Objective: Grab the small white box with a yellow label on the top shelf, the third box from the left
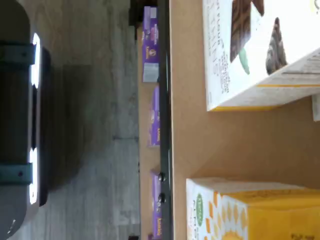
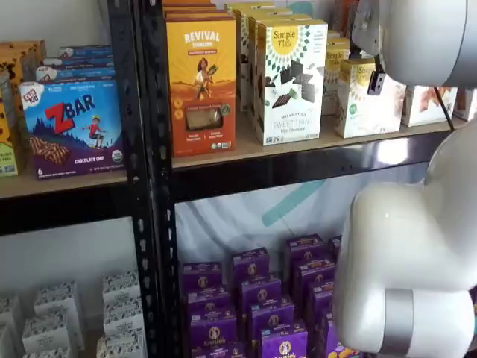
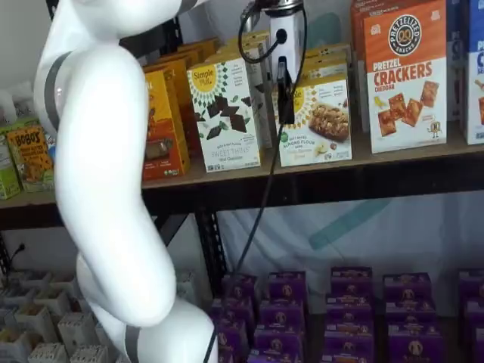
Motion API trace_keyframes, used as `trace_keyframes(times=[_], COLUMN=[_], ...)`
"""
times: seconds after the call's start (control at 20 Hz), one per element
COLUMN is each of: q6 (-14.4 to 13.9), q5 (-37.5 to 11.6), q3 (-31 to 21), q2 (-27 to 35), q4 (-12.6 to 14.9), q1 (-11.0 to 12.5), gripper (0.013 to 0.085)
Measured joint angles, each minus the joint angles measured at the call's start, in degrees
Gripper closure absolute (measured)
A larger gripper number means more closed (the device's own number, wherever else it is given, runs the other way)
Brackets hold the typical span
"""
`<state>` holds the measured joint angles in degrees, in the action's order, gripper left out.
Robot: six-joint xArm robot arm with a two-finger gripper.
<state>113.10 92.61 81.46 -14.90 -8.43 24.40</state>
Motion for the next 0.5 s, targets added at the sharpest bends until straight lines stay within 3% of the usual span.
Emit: trace_keyframes(times=[0.15, 0.3, 0.5], q6=[-0.32, -0.07, 0.77], q5=[1.05, 0.93, 0.67], q3=[1.14, 1.26, 1.31], q2=[1.11, 1.37, 1.51], q4=[1.71, 1.74, 0.51], q1=[-0.5, -0.24, 0.77], gripper=[0.013, 0.013, 0.025])
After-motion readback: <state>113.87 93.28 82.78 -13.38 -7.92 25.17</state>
